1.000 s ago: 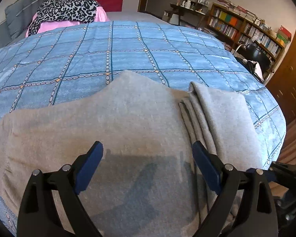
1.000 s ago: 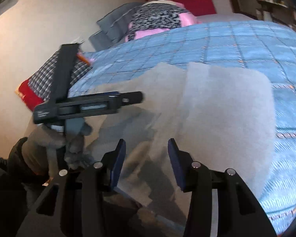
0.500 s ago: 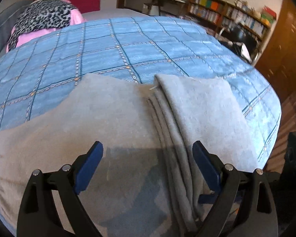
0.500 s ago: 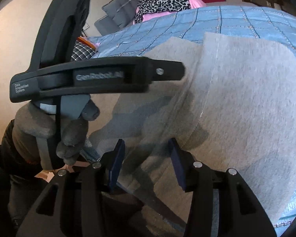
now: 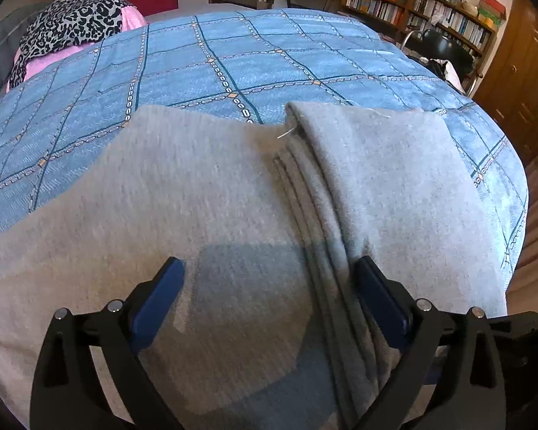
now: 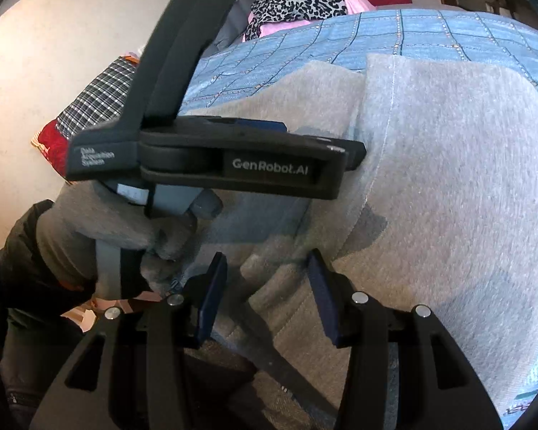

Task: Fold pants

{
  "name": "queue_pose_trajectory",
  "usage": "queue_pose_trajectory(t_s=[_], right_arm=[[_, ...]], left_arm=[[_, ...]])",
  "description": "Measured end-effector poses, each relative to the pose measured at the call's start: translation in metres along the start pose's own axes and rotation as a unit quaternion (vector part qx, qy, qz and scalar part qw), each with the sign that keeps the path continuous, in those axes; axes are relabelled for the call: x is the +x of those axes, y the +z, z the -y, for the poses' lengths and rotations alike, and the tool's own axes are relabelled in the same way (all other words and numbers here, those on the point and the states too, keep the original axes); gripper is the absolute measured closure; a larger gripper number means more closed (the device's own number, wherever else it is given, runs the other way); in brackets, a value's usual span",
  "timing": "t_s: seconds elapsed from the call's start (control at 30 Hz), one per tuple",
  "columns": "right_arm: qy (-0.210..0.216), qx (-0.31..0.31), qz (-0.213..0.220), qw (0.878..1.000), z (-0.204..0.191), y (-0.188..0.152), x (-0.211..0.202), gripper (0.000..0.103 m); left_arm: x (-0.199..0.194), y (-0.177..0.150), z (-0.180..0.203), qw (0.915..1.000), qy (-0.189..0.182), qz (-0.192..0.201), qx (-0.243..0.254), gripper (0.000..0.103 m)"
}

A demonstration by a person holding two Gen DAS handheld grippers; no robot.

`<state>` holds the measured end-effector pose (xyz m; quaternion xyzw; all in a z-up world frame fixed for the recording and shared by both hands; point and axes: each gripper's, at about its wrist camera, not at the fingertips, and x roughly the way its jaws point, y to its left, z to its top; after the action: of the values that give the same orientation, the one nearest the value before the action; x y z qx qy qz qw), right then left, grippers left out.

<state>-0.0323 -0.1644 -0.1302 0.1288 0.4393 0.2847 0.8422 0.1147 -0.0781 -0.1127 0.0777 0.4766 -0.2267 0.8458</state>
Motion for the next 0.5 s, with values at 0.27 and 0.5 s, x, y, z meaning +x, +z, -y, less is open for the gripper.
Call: queue_pose_trajectory(t_s=[0.27, 0.5], right_arm=[[-0.02, 0.009, 0.03, 0.999, 0.004, 0.006, -0.025, 0.056], [-0.071, 0.035, 0.069, 0.994, 0.022, 0.018, -0.049, 0.056]], left_arm=[[-0.011, 0.002, 0.0, 0.9999, 0.009, 0.003, -0.004, 0.005], [-0.041, -0.006, -0.02, 0.9987, 0.031, 0.026, -0.032, 0.005]])
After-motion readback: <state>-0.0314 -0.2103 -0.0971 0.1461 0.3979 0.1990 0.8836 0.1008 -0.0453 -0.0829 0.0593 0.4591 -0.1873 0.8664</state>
